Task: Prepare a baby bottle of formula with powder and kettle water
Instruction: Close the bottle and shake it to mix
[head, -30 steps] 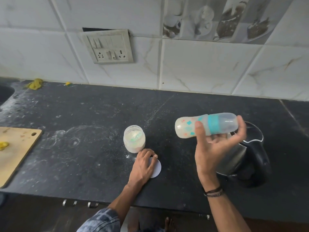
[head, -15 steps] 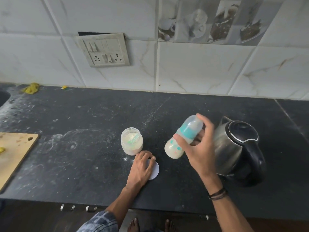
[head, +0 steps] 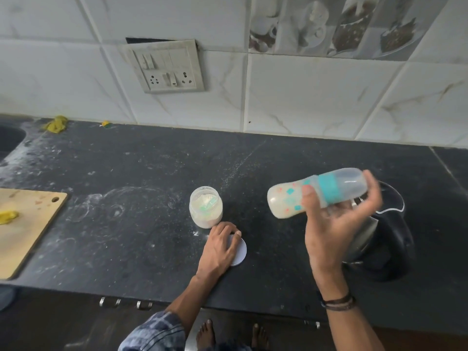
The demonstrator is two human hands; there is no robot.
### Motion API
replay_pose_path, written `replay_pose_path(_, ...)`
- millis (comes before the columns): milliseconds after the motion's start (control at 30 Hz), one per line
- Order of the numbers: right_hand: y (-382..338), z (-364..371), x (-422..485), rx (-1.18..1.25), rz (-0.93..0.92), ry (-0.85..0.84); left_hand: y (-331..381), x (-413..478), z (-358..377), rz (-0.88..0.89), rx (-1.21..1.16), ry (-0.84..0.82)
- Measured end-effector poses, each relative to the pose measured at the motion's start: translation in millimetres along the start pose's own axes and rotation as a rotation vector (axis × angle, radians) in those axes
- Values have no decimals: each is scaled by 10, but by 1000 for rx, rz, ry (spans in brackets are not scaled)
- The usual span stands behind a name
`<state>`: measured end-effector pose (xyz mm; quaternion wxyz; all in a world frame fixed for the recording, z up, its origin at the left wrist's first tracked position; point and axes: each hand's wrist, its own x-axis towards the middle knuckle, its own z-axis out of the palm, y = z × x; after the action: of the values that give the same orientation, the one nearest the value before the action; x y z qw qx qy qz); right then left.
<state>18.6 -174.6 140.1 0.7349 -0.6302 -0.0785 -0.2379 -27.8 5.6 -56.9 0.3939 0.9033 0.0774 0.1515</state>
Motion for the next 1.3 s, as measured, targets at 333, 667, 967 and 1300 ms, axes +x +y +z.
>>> replay_pose_path(333, 442, -40, -102, -234, 128, -222, -6, 3, 12, 7, -7, 1)
replay_pose_path(667, 1035, 36, -267, -684, 32, -492, -16, -1, 12, 19, 0, 8)
replay_pose_path(967, 1243, 58, -334, -801, -41, -505, -17, 1, 8, 6, -8, 0)
replay_pose_path(1300, 1412, -20, -461, -822, -85, -525, -35, -8, 6, 17, -1, -4)
